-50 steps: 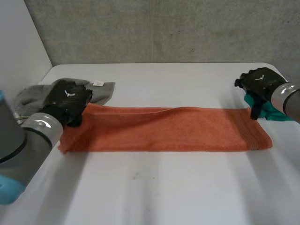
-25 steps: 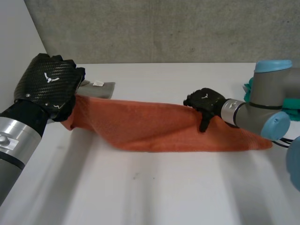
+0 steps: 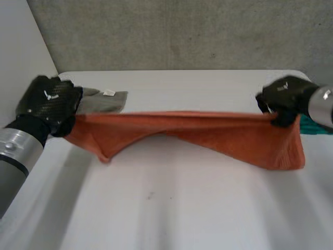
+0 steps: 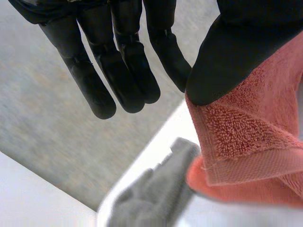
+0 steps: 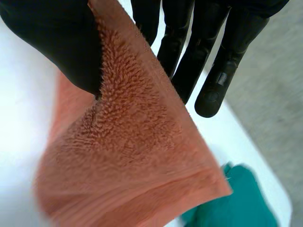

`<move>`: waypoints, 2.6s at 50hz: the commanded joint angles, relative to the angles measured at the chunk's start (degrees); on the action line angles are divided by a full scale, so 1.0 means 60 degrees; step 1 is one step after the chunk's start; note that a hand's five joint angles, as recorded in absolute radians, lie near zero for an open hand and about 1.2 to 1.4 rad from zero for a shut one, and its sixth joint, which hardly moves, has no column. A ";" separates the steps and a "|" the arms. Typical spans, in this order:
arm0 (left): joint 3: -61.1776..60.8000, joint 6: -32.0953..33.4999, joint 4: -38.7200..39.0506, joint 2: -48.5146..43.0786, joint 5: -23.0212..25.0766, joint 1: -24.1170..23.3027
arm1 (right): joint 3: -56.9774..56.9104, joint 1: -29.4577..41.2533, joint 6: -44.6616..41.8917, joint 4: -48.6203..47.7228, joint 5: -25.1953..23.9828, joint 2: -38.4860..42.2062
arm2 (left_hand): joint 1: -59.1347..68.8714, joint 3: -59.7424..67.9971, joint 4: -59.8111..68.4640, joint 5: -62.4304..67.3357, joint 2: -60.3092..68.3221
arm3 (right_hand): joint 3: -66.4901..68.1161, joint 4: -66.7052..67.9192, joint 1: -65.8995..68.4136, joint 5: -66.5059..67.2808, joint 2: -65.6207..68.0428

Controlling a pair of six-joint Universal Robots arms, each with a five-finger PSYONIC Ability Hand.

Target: Fold the laundry.

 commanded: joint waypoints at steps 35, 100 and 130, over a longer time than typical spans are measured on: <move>0.7153 -0.0015 0.4033 -0.3957 -0.1543 -0.1184 | -0.2774 0.2089 -0.0497 -0.6557 0.3047 0.0588 | 0.2355 0.1950 0.1886 0.2294 0.1911 | 0.2065 0.1976 0.3912 0.2357 0.2115; 0.0676 0.0117 0.2641 -0.3708 -0.0356 -0.0218 | -0.1957 -0.0226 -0.2639 -0.1431 -0.0263 0.4363 | 0.2355 0.1950 0.1886 0.2294 0.1911 | -0.7793 -0.7883 -0.5946 -0.7501 -0.7743; 0.0632 0.0176 0.1296 -0.2582 -0.0415 0.0221 | -0.2315 -0.0343 -0.0556 -0.0331 -0.0614 0.3298 | 0.2355 0.1950 0.1886 0.2294 0.1911 | 0.2065 0.1976 0.3912 0.2357 0.2115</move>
